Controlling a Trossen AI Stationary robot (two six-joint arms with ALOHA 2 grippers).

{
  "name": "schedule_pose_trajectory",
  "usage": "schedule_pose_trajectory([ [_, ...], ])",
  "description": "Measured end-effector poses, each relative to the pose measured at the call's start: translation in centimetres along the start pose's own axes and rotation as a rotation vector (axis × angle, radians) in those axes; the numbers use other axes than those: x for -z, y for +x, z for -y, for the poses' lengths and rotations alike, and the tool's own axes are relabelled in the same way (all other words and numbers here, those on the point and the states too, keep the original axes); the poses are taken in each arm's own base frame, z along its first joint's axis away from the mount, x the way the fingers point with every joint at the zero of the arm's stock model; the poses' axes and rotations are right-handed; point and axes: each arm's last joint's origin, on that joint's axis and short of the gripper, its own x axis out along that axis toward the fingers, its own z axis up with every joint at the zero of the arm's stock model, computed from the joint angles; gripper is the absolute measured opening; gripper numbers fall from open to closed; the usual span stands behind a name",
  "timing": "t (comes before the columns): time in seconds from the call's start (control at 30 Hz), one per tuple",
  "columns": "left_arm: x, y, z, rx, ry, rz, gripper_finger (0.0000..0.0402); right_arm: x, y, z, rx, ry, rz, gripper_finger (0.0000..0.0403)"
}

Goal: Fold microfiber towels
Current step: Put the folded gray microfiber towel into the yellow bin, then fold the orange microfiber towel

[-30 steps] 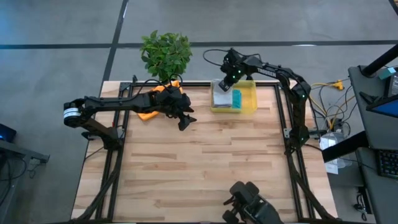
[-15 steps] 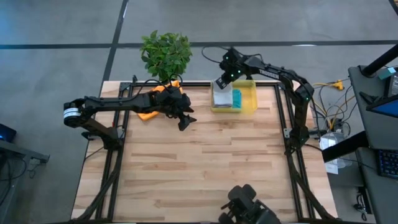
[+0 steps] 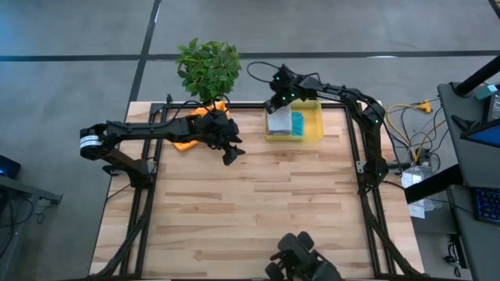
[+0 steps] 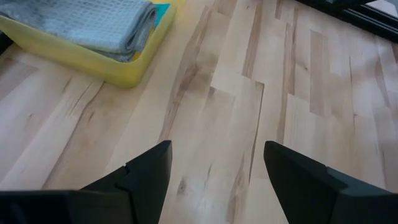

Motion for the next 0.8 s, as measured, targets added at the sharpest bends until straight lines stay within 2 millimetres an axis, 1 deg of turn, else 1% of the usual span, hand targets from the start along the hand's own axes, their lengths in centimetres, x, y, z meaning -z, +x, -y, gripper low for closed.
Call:
schedule_pose_trajectory([
  [0.13,0.0,0.0,0.0,0.0,0.001,0.001,0.0242,0.0,-0.9,-0.1,0.002,0.005,-0.007,0.0008],
  [0.23,0.0,0.0,0.0,0.001,0.01,0.001,0.0242,-0.3,-2.1,-0.2,0.0,0.001,0.015,0.0008],
  [0.33,0.0,-0.1,0.0,0.001,0.027,0.004,0.0242,-1.0,-4.9,-0.7,-0.006,-0.036,0.074,0.0008],
  [0.4,-0.3,-0.5,0.1,0.003,0.029,0.012,0.0242,-1.2,-7.4,-1.3,-0.013,-0.078,0.105,0.0008],
  [0.47,-1.0,-1.6,0.5,0.01,0.055,0.042,0.0242,-0.8,-10.2,-2.2,-0.023,-0.122,0.141,0.0008],
  [0.57,-2.0,-4.0,1.1,0.017,0.156,0.102,0.0242,0.9,-14.8,-3.9,-0.054,-0.2,0.216,0.0008],
  [0.63,-2.2,-5.7,1.4,0.01,0.21,0.126,0.0242,2.9,-17.3,-5.0,-0.085,-0.241,0.27,0.0008],
  [0.7,-2.2,-7.8,1.8,-0.007,0.237,0.148,0.0242,5.5,-19.0,-5.9,-0.129,-0.249,0.317,0.0008],
  [0.8,-0.9,-11.0,2.0,-0.064,0.216,0.094,0.0242,9.6,-20.6,-7.2,-0.227,-0.203,0.386,0.0008],
])
